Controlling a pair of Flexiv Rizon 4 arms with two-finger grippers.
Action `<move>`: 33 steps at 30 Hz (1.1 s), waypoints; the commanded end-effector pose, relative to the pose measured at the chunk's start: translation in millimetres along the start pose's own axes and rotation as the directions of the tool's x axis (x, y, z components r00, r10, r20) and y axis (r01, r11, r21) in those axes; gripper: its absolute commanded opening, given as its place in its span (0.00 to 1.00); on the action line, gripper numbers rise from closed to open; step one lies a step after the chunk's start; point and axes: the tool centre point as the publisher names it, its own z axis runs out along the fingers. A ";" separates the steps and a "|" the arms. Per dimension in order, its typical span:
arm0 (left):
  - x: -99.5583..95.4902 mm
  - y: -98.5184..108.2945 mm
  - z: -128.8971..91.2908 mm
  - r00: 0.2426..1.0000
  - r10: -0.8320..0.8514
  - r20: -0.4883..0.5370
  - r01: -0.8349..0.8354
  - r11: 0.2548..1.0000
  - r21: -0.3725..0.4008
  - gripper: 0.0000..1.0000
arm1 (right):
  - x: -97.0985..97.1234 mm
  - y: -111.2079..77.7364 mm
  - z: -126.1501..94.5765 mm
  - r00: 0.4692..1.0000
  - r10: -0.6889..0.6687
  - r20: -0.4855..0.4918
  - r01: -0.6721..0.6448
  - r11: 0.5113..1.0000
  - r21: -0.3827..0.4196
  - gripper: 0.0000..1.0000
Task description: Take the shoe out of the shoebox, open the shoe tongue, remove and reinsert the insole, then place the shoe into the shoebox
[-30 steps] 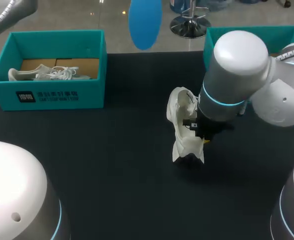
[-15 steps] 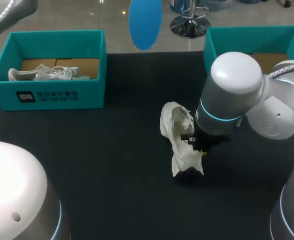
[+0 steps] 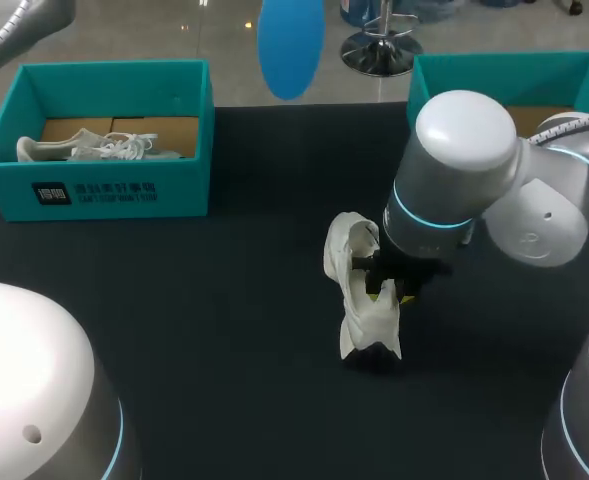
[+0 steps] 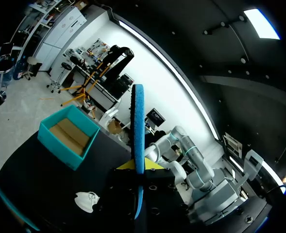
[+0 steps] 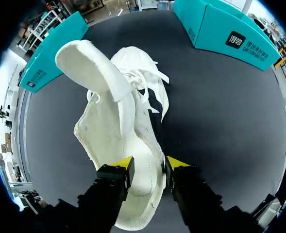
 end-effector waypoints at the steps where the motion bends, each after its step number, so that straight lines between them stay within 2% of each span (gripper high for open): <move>1: -0.2 0.5 -0.4 1.000 0.001 -0.001 -0.001 1.000 -0.001 0.00 | -0.1 4.2 -36.7 1.000 -0.005 -0.008 0.005 1.000 -0.005 1.00; 8: -0.2 0.5 -0.4 1.000 0.001 -0.001 -0.001 1.000 -0.001 0.00 | -0.3 18.2 -90.4 0.998 -0.003 -0.061 0.008 0.998 0.069 1.00; 11: -0.2 0.5 -0.4 1.000 0.001 -0.001 -0.001 1.000 -0.001 0.00 | 0.0 21.7 -104.5 0.988 0.020 -0.156 0.012 0.980 0.201 1.00; 13: -0.2 0.5 -0.4 1.000 0.001 -0.001 -0.001 1.000 -0.001 0.00 | 1.4 24.3 -112.8 0.961 0.038 -0.274 0.029 0.971 0.237 1.00; 17: -0.2 0.5 -0.4 1.000 0.001 -0.001 -0.001 1.000 -0.001 0.00 | -0.5 37.0 -129.8 0.889 0.035 -0.457 0.055 0.982 0.182 1.00; 22: -0.2 0.5 -0.4 1.000 0.001 -0.001 -0.001 1.000 -0.001 0.00 | 7.6 58.6 -157.9 0.785 -0.011 -0.619 0.085 0.992 0.090 1.00; 28: -0.2 0.5 -0.4 1.000 0.001 -0.001 -0.001 1.000 -0.001 0.00 | 25.6 79.8 -184.6 0.677 -0.033 -0.735 0.071 0.997 0.020 1.00; 33: -0.2 0.5 -0.4 1.000 0.001 -0.001 -0.001 1.000 -0.001 0.00 | 33.8 85.8 -189.1 0.683 -0.011 -0.730 0.037 0.999 0.019 1.00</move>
